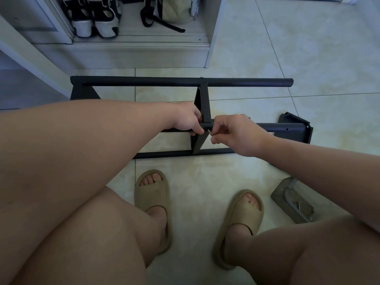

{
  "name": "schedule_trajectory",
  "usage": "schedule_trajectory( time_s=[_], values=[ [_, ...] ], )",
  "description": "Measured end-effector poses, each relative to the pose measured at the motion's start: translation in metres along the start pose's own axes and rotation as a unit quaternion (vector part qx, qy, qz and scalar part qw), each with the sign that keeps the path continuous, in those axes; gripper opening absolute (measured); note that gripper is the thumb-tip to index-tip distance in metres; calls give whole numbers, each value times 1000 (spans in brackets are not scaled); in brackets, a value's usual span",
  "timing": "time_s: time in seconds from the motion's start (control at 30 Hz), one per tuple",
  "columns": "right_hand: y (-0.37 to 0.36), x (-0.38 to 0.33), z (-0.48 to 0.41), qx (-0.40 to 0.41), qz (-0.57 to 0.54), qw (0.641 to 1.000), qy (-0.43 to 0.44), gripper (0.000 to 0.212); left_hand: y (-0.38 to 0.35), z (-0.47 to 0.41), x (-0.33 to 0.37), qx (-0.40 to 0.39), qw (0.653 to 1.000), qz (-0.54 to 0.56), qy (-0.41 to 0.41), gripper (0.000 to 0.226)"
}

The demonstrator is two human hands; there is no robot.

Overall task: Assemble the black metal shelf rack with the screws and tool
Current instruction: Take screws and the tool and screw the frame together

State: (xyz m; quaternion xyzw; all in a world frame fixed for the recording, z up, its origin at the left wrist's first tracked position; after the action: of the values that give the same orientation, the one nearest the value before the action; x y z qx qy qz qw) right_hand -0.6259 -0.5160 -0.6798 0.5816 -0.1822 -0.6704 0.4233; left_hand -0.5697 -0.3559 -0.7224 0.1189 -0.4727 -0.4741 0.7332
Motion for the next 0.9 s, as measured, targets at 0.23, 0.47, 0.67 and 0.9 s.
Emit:
schedule_trajectory(
  time_s=[0.23, 0.47, 0.67, 0.9],
  values=[
    [1, -2, -1, 3, 2, 1000, -2, 11, 0, -1, 2, 6, 1000, -2, -1, 29],
    [2, -4, -2, 13, 11, 1000, -1, 15, 0, -2, 1, 8, 1000, 2, 0, 33],
    [1, -1, -2, 20, 14, 1000, -1, 10, 1, 0, 0, 2, 1000, -19, -3, 28],
    [-8, 1, -6, 35, 32, 999, 1, 14, 1, 1, 0, 3, 1000, -21, -1, 27]
  ],
)
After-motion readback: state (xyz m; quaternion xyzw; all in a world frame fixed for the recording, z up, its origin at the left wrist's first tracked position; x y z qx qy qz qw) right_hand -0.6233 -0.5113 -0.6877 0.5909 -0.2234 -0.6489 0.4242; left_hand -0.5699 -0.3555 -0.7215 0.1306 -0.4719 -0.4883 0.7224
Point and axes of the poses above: each hand's wrist, its own z-axis away from the middle knuckle, its own y-axis out of the back of the hand, x = y × z, the point moved 4 cm from there along -z, towards the middle knuckle, and after that the axes turned 10 degrees about x, right-handed, at the moved point
